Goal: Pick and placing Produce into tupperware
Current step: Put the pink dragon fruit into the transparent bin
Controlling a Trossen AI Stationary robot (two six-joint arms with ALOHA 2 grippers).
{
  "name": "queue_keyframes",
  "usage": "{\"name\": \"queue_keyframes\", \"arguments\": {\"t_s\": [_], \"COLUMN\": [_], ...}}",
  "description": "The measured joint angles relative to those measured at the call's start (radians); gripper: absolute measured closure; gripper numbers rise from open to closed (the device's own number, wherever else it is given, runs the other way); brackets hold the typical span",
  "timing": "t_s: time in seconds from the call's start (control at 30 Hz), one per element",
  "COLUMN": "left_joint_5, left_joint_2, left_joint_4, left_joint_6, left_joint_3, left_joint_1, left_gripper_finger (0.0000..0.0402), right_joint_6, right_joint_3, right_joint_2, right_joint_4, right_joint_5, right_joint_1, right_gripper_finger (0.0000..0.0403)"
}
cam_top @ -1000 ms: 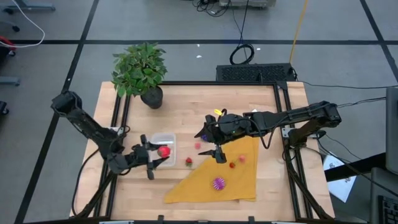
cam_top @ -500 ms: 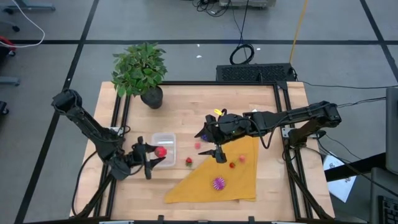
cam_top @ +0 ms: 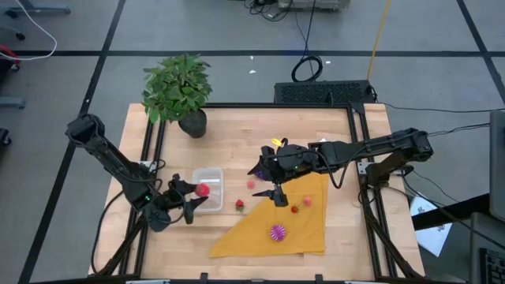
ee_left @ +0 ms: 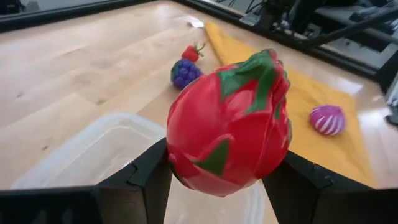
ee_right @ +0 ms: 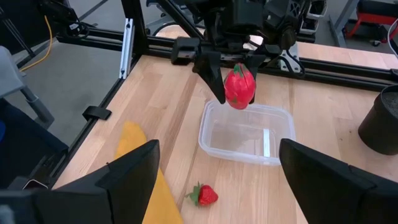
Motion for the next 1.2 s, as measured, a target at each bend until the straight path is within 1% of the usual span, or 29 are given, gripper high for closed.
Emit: {"name": "queue_keyframes", "arguments": {"t_s": [0.07, 0.17, 0.27, 0.37, 0.57, 0.8, 0.9, 0.97, 1.2], "left_joint_5": [0.003, 0.034, 0.039, 0.067, 0.143, 0.289, 0.350, 0.358, 0.374], "left_joint_2": [0.028, 0.067, 0.088, 0.098, 0.099, 0.078, 0.049, 0.033, 0.010], "left_joint_4": [0.002, 0.002, 0.004, 0.004, 0.005, 0.008, -0.038, -0.078, -0.329], "left_joint_6": [-0.030, -0.059, -0.076, -0.094, -0.122, -0.119, -0.103, -0.087, -0.071], "left_joint_3": [0.000, 0.000, 0.000, 0.000, 0.000, 0.001, 0.020, 0.047, 0.178], "left_joint_1": [0.013, 0.038, 0.059, 0.086, 0.130, 0.171, 0.185, 0.190, 0.195], "left_gripper_finger": [0.0190, 0.0190, 0.0190, 0.0190, 0.0190, 0.0190, 0.0190, 0.0190, 0.0190], "right_joint_6": [0.000, 0.000, 0.001, 0.017, 0.019, 0.019, 0.019, 0.019, 0.018], "right_joint_3": [0.000, 0.000, 0.000, 0.000, 0.000, 0.000, 0.000, 0.000, 0.000], "right_joint_2": [0.000, 0.000, 0.000, 0.000, 0.000, 0.000, 0.000, 0.000, 0.000], "right_joint_4": [0.000, -0.004, -0.004, -0.005, -0.021, -0.027, -0.035, -0.046, -0.083], "right_joint_5": [0.000, 0.000, 0.000, 0.000, 0.000, 0.000, 0.000, 0.000, 0.000], "right_joint_1": [0.000, 0.000, 0.000, 0.000, 0.000, 0.000, 0.000, 0.000, 0.000], "right_gripper_finger": [0.0080, 0.0080, 0.0080, 0.0080, 0.0080, 0.0080, 0.0080, 0.0080, 0.0080]}}
